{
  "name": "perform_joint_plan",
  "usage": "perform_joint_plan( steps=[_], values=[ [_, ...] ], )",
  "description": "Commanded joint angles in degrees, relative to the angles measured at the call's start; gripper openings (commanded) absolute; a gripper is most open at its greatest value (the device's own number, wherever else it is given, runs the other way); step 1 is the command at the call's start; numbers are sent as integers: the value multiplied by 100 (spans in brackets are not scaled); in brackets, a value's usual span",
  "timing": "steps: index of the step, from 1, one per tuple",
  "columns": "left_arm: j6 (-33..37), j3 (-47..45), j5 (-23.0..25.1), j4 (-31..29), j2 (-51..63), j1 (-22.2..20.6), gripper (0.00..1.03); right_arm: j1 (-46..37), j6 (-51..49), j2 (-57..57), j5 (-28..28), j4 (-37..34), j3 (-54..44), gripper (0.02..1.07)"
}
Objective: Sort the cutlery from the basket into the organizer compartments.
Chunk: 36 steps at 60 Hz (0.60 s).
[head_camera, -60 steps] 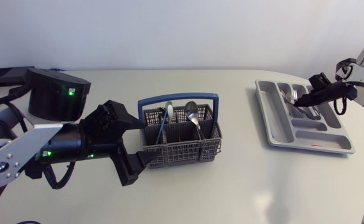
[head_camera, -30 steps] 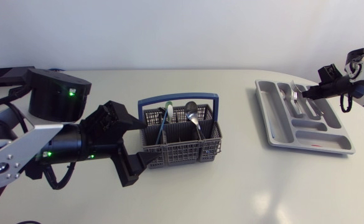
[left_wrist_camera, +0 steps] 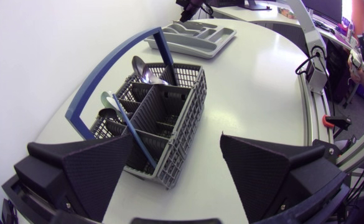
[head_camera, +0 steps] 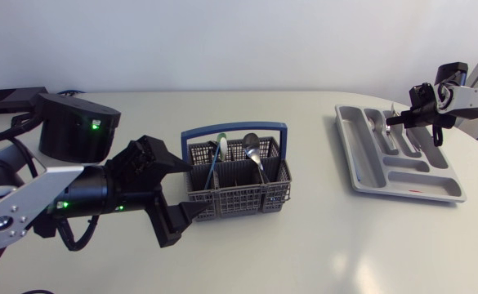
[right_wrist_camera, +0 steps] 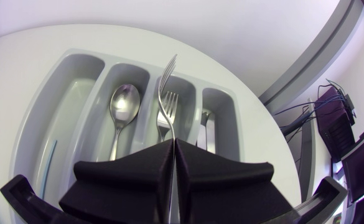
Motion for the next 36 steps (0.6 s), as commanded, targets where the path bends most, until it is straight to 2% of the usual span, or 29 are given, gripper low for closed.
perform_joint_plan(
  steps=[1, 20, 36],
  values=[
    [56, -115, 1, 81, -71, -30, 97, 69, 158, -34, 242, 140, -105, 8],
    [56, -115, 1, 73, -71, -30, 97, 218, 96, 441, 805, 271, 88, 8],
    [56, -97, 1, 64, -106, -21, 97, 297, 17, 810, 981, 351, 220, 8]
  ],
)
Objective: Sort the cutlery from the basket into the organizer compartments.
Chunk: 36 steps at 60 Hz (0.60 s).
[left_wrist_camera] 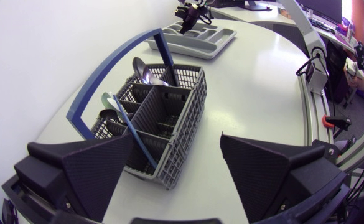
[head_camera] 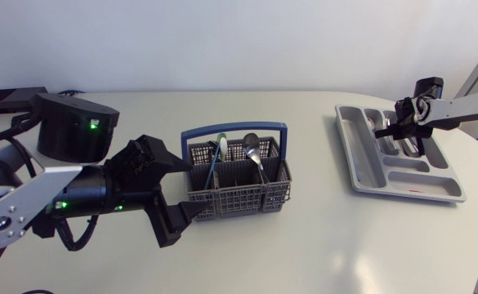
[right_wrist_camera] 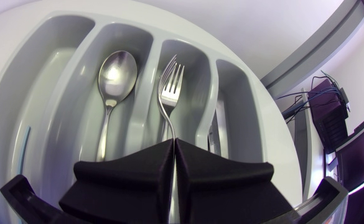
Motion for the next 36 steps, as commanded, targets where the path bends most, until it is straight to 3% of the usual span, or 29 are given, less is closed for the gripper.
perform_joint_plan(
  steps=[1, 8, 15, 22, 28, 36],
  values=[
    [56, -97, -1, 66, -78, -21, 97, 55, -18, 241, 93, 99, 211, 8],
    [56, -97, -1, 66, -69, -13, 97, 90, -70, 321, 128, 90, 273, 11],
    [56, -89, -1, 31, -78, -13, 97, 90, -53, 198, 137, 90, 194, 42],
    [56, -80, -1, 22, -95, -13, 97, 81, -44, -101, 76, 99, 18, 62],
    [56, -71, -1, 22, -104, -21, 97, 63, -53, -585, -56, 99, -246, 71],
    [56, -80, -1, 4, -131, -13, 97, 81, -62, -1367, -311, 99, -773, 71]
  ],
)
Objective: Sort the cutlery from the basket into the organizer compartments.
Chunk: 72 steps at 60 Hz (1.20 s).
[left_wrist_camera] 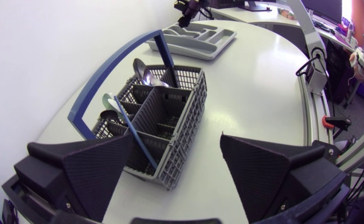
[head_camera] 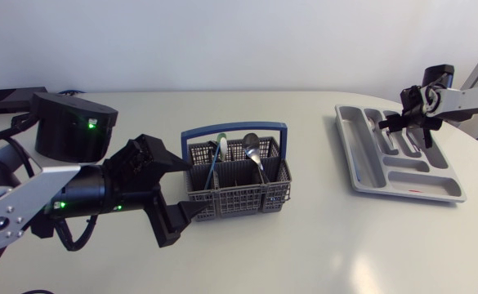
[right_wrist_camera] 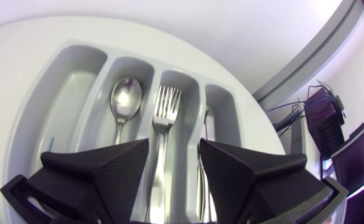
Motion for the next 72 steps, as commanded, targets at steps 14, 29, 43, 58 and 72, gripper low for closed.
perform_joint_plan(
  steps=[14, 29, 43, 58, 72],
  values=[
    [4, -53, -7, -18, -131, -13, 97, 362, -59, -2228, -919, 16, -1815, 71],
    [-40, 26, -7, -26, -69, -30, 97, 1039, -130, -3907, -1534, -37, -3318, 71],
    [-23, 70, -16, -18, 89, 40, 97, 1795, -121, -4996, -1754, -230, -4223, 71],
    [-49, 395, -333, 290, 713, -4, 97, 2402, -68, -5796, -1780, -309, -4909, 71],
    [-330, 351, -1027, 1301, 1249, -171, 87, 2542, -16, -6104, -1789, -195, -5304, 71]
  ],
)
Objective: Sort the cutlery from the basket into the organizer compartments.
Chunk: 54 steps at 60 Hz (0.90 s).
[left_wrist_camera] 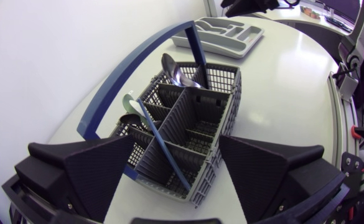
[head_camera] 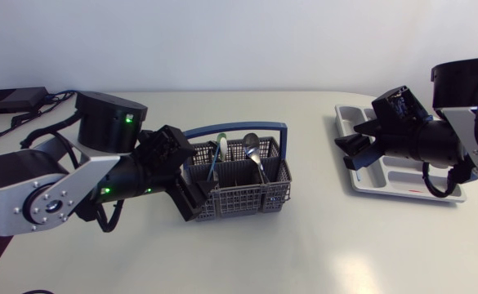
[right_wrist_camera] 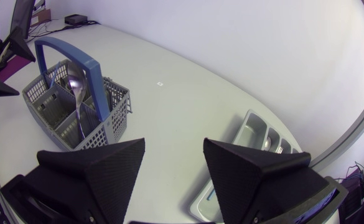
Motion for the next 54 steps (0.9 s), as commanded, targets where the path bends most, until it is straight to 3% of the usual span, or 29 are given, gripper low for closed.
perform_joint_plan(
  steps=[1, 7, 18, 22, 29, 47, 54],
  values=[
    [-197, 119, -208, 258, 204, -145, 87, 55, 70, -117, -12, 70, -255, 71],
    [-223, 67, -621, 575, 319, -470, 86, 55, 70, -117, -21, 87, -290, 71],
    [-232, 330, -1016, 680, 776, -716, 65, 55, 87, -152, -47, 149, -361, 71],
    [-452, 506, -1148, 671, 1013, -707, 49, 64, 114, -214, -56, 149, -378, 71],
    [-839, 673, -1385, 689, 1215, -655, 38, 108, 122, -328, -56, 149, -449, 71],
    [-1181, 937, -1965, 838, 1707, -567, 38, 169, 175, -416, -56, 158, -563, 71],
    [-1304, 981, -1983, 856, 1839, -514, 38, 195, 184, -442, -47, 158, -572, 71]
  ],
)
